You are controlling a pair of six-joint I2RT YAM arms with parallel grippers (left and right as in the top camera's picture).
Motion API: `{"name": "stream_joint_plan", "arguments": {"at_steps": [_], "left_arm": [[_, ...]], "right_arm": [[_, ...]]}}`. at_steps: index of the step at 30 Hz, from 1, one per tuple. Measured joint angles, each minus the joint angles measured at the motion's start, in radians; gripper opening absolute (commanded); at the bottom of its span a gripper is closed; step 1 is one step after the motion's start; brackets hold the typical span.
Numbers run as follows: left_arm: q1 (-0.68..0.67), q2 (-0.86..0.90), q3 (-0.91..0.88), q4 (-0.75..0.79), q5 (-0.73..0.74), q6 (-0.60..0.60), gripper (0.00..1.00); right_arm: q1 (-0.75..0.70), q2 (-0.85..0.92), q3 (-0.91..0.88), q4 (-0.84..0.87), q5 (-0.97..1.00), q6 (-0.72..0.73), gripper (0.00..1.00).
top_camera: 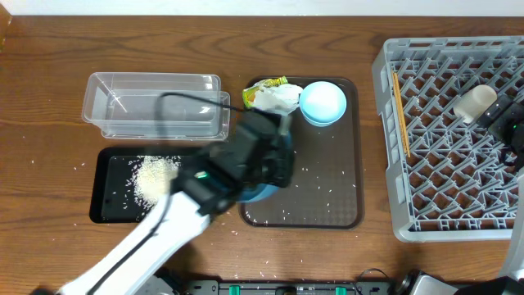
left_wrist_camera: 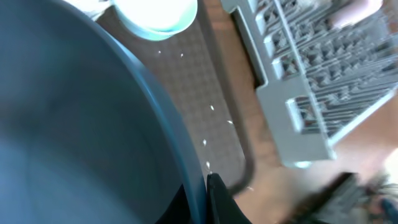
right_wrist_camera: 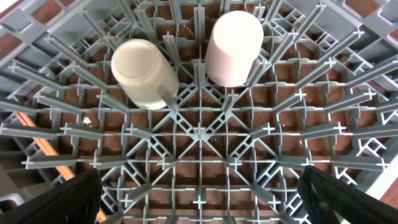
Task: Sort waste into correct bins and load items into the dishwasher rack
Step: 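Set the empty blue plate back on the brown tray and release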
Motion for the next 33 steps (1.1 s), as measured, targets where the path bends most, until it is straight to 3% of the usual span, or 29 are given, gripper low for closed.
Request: {"name": "stream_joint_plan", "arguments": {"at_steps": [6,14,25,31,33], "left_arm": [[-0.116,0.141,0.0,0.135,-0.107,0.061,0.06],[-0.134,0.281,0.0,0.196,-0.204,0.112,0.06],[-0.194,0.309,0.001,0.2,-0.22,0.131,0.06],[-0.217,0.309,0.001,0.143,-0.219,0.08,0.07],[-0.219,0.309,0.001,0.119,-0.22,0.054,0.12]], "right_arm": [[0.0,0.0,0.0,0.0,0.0,0.0,0.99],[0.0,0.0,0.0,0.0,0.0,0.0,0.99],[0.0,0.0,0.0,0.0,0.0,0.0,0.99],[0.0,0.0,0.0,0.0,0.0,0.0,0.99],[0.0,0.0,0.0,0.0,0.0,0.0,0.99]]}}
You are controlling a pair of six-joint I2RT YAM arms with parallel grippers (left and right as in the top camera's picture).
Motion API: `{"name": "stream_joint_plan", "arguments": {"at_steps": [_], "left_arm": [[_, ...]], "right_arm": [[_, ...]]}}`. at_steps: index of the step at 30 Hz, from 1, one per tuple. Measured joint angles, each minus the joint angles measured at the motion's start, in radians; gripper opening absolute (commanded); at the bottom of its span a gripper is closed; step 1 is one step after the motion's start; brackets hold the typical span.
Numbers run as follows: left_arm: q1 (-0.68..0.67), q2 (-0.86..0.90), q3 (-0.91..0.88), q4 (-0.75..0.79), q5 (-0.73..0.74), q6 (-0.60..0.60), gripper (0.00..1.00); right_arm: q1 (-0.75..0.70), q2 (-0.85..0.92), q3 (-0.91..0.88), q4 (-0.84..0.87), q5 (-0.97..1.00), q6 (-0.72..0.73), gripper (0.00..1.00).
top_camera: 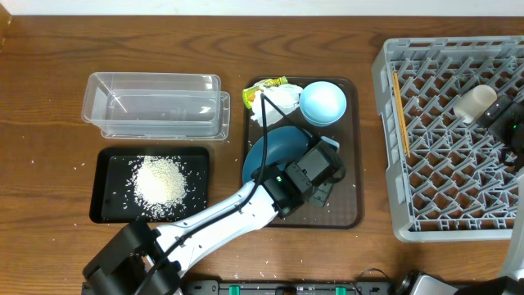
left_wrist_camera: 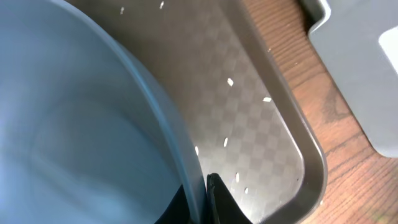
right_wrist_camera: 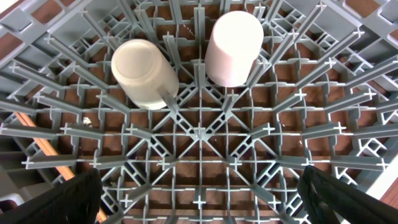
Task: Sort waste into correct bins and load items into the dishwasher rack
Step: 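Set the empty blue plate back on the brown tray and release, then reach the left gripper to the white tissue wrapper on the tray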
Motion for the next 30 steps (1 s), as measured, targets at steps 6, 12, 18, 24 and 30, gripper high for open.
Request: {"name": "stream_joint_plan", "arguments": {"at_steps": [6,12,18,24,30], "left_arm": [[-0.001,0.0,0.0,-0.006,0.01,-0.04,0.3],[-0.001,0.0,0.0,-0.005,0.012,-0.051,0.34],[0.015,-0.031,0.0,0.0,-0.033,-0.037,0.48],[0.158,-0.128,0.07,-0.112,-0.087,0.031,0.53],[0.408,-0.09,0.377,-0.389,0.048,0.13,0.64]], "right_arm": [[0.0,0.0,0.0,0.0,0.0,0.0,0.99],[0.0,0.0,0.0,0.0,0.0,0.0,0.99],[0.0,0.0,0.0,0.0,0.0,0.0,0.99],[0.0,0.0,0.0,0.0,0.0,0.0,0.99],[0.0,0.0,0.0,-0.001,0.0,0.0,0.99]]}}
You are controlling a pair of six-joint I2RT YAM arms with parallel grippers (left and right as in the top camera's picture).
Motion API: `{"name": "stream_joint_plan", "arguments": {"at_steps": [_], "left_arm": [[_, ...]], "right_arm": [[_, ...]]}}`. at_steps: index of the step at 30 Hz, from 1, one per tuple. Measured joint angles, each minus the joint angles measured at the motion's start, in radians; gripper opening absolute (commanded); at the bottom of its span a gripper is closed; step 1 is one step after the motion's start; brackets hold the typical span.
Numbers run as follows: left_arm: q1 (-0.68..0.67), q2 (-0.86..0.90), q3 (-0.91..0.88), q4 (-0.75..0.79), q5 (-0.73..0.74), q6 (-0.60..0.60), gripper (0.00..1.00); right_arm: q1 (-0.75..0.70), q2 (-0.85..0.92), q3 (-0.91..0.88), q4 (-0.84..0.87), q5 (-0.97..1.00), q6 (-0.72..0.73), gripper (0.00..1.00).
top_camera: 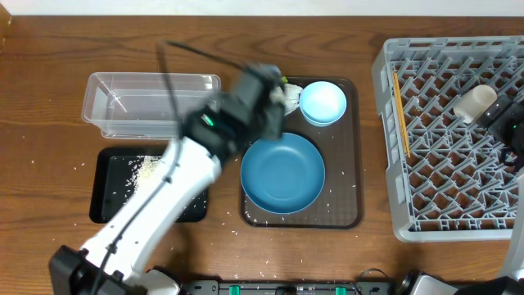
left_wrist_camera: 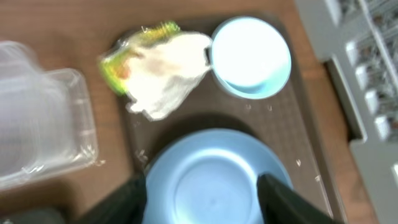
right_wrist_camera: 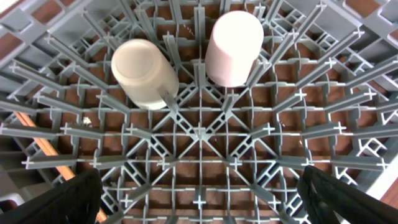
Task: Sort waste into correct bins and load items into the dishwasher rack
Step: 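Reach the left gripper to the white tissue wrapper on the tray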
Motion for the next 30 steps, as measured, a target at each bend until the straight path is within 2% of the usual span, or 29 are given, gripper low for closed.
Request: {"name": "stream_joint_plan", "arguments": {"at_steps": [3,7,18,23,30], "left_arm": [[0.086,0.069,0.169,-0.104,0.048,0.058,0.68],[0.117,0.161,0.257,-0.089,0.077,0.11,0.71],[0.113,0.48,0.261,0.146,0.03,0.127,0.71],[0.113,0.561,0.261,0.222,0.002,0.127,0.71],[0.112,0.623,0.261,0.25,-0.031,0.131,0.71]], "right_arm": [[0.0,0.0,0.0,0.0,0.0,0.0,0.99],[0.0,0.0,0.0,0.0,0.0,0.0,0.99],[0.0,0.0,0.0,0.0,0.0,0.0,0.99],[0.0,0.0,0.0,0.0,0.0,0.0,0.99],[0.0,0.0,0.0,0.0,0.0,0.0,0.99]]}}
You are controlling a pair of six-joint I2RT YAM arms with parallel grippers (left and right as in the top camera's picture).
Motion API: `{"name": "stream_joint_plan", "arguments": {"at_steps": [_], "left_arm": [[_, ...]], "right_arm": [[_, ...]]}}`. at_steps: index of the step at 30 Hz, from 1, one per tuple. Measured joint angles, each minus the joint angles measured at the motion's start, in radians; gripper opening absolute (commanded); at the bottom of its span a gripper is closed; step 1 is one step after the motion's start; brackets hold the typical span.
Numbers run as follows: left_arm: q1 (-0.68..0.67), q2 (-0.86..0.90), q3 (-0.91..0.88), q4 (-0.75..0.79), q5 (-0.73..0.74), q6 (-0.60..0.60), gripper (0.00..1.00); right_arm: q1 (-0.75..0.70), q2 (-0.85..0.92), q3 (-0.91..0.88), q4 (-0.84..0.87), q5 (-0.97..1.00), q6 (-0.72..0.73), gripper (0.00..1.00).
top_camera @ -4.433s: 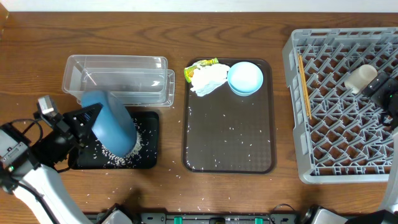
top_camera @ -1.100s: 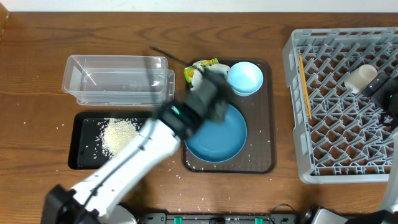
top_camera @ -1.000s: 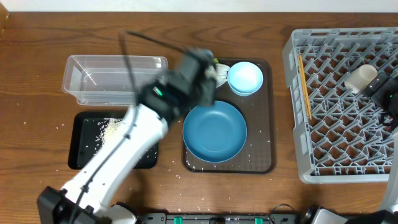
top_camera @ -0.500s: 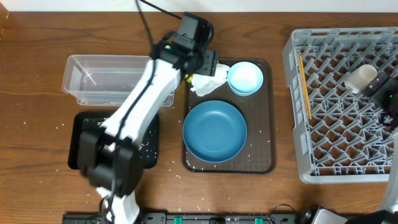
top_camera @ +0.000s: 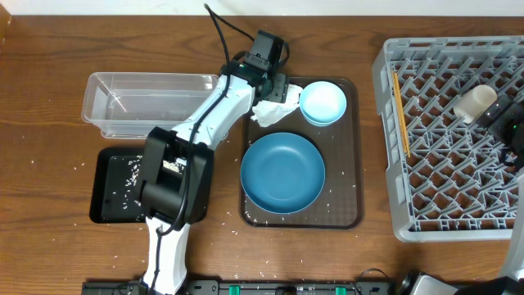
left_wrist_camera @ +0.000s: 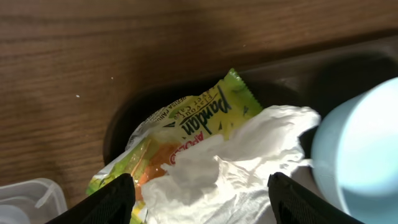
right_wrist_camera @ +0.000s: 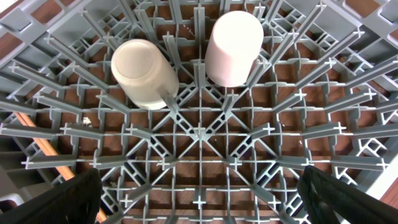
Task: Sort waste into correct bins and load items into the dishwasher rack
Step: 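Reach the left gripper to the white tissue wrapper on the tray, then close the left gripper on the white tissue and lift it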
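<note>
My left gripper (top_camera: 267,72) is open at the brown tray's (top_camera: 348,205) far-left corner, close above a crumpled white napkin (left_wrist_camera: 249,168) and a green snack wrapper (left_wrist_camera: 186,118). Its fingers straddle the napkin with nothing gripped. A light blue bowl (top_camera: 322,102) sits just right of the napkin. The big blue plate (top_camera: 282,172) lies flat on the tray. My right gripper (right_wrist_camera: 199,199) hangs open over the grey dishwasher rack (top_camera: 450,213), which holds a cream cup (right_wrist_camera: 144,73) and a pale pink cup (right_wrist_camera: 233,46).
A clear plastic container (top_camera: 151,106) stands left of the tray. In front of it lies a black tray (top_camera: 110,192) with rice, partly hidden by my left arm. A wooden chopstick (top_camera: 399,111) lies in the rack's left side. Rice grains are scattered on the table.
My left gripper has moved from higher above the tray's back down close to the wrapper and napkin, still open. The plate, the bowl and the right arm have not moved.
My left gripper first held the blue plate by its rim at the tray's left edge. Then the plate was down on the tray, still gripped. Then it lay released with the gripper open above the tray's back, and now the gripper is low over the wrapper and napkin.
</note>
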Motion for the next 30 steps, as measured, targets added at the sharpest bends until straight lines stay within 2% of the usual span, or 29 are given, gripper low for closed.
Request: {"name": "stream_joint_plan", "arguments": {"at_steps": [3,4,6,9,14,22,30], "left_arm": [[-0.003,0.023,0.0,0.004,-0.005,0.0,0.7],[-0.004,0.032,0.0,0.008,-0.006,0.0,0.66],[-0.006,0.047,0.0,0.01,-0.006,0.0,0.57],[-0.009,0.068,0.0,0.013,-0.006,-0.001,0.33],[-0.01,0.07,0.0,0.015,-0.007,-0.002,0.06],[-0.013,0.039,0.0,-0.06,-0.009,-0.004,0.06],[-0.018,-0.157,0.0,-0.152,-0.009,-0.05,0.06]], "right_arm": [[0.0,0.0,0.0,0.0,0.0,0.0,0.99],[0.0,0.0,0.0,0.0,0.0,0.0,0.99],[0.0,0.0,0.0,0.0,0.0,0.0,0.99],[0.0,0.0,0.0,0.0,0.0,0.0,0.99],[0.0,0.0,0.0,0.0,0.0,0.0,0.99],[0.0,0.0,0.0,0.0,0.0,0.0,0.99],[0.0,0.0,0.0,0.0,0.0,0.0,0.99]]}}
